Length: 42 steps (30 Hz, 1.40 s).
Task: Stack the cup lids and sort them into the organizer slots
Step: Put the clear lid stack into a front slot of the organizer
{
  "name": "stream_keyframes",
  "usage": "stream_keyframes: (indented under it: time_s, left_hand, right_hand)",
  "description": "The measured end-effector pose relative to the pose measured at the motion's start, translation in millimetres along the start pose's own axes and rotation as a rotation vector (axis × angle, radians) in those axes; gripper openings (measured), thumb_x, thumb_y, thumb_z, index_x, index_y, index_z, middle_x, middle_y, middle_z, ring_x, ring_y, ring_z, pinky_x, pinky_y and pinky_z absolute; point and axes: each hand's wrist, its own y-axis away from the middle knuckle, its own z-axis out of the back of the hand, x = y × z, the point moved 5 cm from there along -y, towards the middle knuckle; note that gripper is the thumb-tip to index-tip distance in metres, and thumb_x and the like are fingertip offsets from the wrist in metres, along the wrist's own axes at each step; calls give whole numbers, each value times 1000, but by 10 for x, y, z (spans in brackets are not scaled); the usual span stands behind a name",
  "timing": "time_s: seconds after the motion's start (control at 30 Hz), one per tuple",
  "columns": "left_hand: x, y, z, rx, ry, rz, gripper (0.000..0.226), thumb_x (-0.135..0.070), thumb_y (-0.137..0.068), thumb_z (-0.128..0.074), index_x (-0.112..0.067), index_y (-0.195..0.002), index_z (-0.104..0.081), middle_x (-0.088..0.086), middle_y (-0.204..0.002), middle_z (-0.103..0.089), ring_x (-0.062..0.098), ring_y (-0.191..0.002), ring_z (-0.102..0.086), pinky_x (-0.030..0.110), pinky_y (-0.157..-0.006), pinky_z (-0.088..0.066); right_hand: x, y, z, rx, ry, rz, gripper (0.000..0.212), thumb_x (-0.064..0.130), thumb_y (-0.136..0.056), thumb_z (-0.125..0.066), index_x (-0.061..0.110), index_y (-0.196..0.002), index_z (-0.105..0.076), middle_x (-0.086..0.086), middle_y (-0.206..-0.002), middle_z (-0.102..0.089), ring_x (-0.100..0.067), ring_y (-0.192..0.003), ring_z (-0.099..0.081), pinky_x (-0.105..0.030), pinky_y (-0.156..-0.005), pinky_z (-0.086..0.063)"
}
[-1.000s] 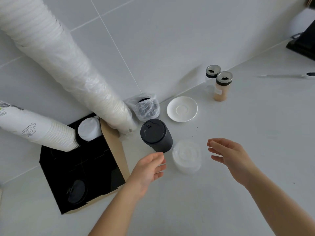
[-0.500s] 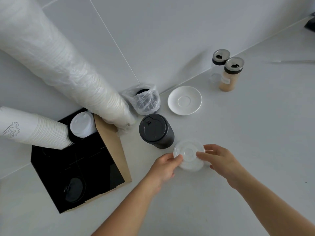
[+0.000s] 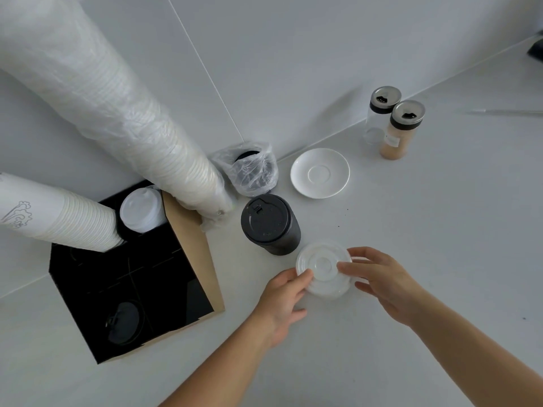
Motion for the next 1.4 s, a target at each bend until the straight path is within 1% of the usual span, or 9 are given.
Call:
stream_keyframes:
  time_s: [0.17, 0.4, 0.6, 0.77, 0.83, 1.0, 1.17, 1.3, 1.4]
  left_hand:
    - [180, 169, 96, 7, 148, -9, 41, -34, -88, -68, -18, -124, -59, 2, -127, -65, 27, -123, -57, 48, -109, -42]
    - [381, 546, 380, -73, 216, -128, 59, -38, -72, -77, -14, -123, -58, 7, -120, -71, 22, -114, -66, 42, -108, -45]
    - [434, 918, 705, -121, 266, -233, 47, -33, -83, -72, -13, -124, -59, 5, -118, -72, 20, -114, -66, 39, -107, -46]
    - [441, 1206, 924, -146, 246, -337, 73, -54, -60, -76, -20, -123, -61, 1, -117, -72, 18, -113, -65, 36, -104, -49]
    - [449, 1303, 1005, -146, 257, -368, 69, -55, -61, -73, -23, -122, -62, -1, -116, -72, 18, -113, -65, 35, -101, -50]
    - [539, 1532, 1275, -133, 315, -405, 33, -40, -87, -61, -27, -117, -66, -12, -108, -75, 14, -114, -64, 38, -106, -46]
    - [686, 1674, 1658, -119, 380, -400, 44, -36, -89, -62, -20, -129, -62, -8, -119, -73, 13, -118, -63, 42, -112, -40]
    - [728, 1735, 1918, -118, 384, -410, 56, -44, -78, -67, -21, -128, -63, -6, -122, -71, 13, -121, -61, 39, -112, -40]
    - [733, 1726, 2090, -123, 375, -416, 44, -39, -86, -65, -22, -126, -64, -8, -121, -72, 13, -121, -61, 40, -113, -39]
  right_hand:
    - [24, 136, -156, 34, 17, 48, 49, 25, -68, -86, 18, -113, -67, -7, -110, -75, -28, -107, -68, -48, -105, -47]
    - [10, 445, -546, 132, 67, 115, 53, 29, -63, -83, 18, -113, -67, -9, -115, -72, -26, -103, -70, -43, -97, -53]
    - [18, 700, -979, 183, 92, 157, 52, 30, -65, -82, 19, -114, -66, -8, -120, -70, -22, -105, -70, -33, -87, -52]
    - [51, 904, -1269, 217, 152, 180, 36, 21, -81, -77, 21, -115, -66, -4, -122, -69, -21, -108, -68, -35, -91, -51]
    - [47, 942, -1376, 225, 174, 181, 37, 21, -81, -77, 22, -116, -65, -3, -122, -69, -20, -109, -68, -37, -94, -51]
    - [-26, 1006, -1711, 257, 195, 189, 53, 26, -72, -80, 23, -122, -62, -4, -125, -68, -22, -111, -67, -39, -96, -51]
    - [-97, 1046, -2109, 271, 219, 210, 61, 32, -61, -81, 28, -119, -64, -5, -130, -63, -25, -117, -63, -48, -105, -47]
    - [-139, 1062, -2395, 295, 257, 211, 44, 21, -74, -77, 23, -117, -66, -3, -125, -67, -23, -114, -65, -45, -102, -49]
    - [-151, 1052, -2565, 307, 269, 211, 42, 18, -76, -75, 20, -117, -66, -2, -122, -69, -22, -111, -67, -41, -98, -51]
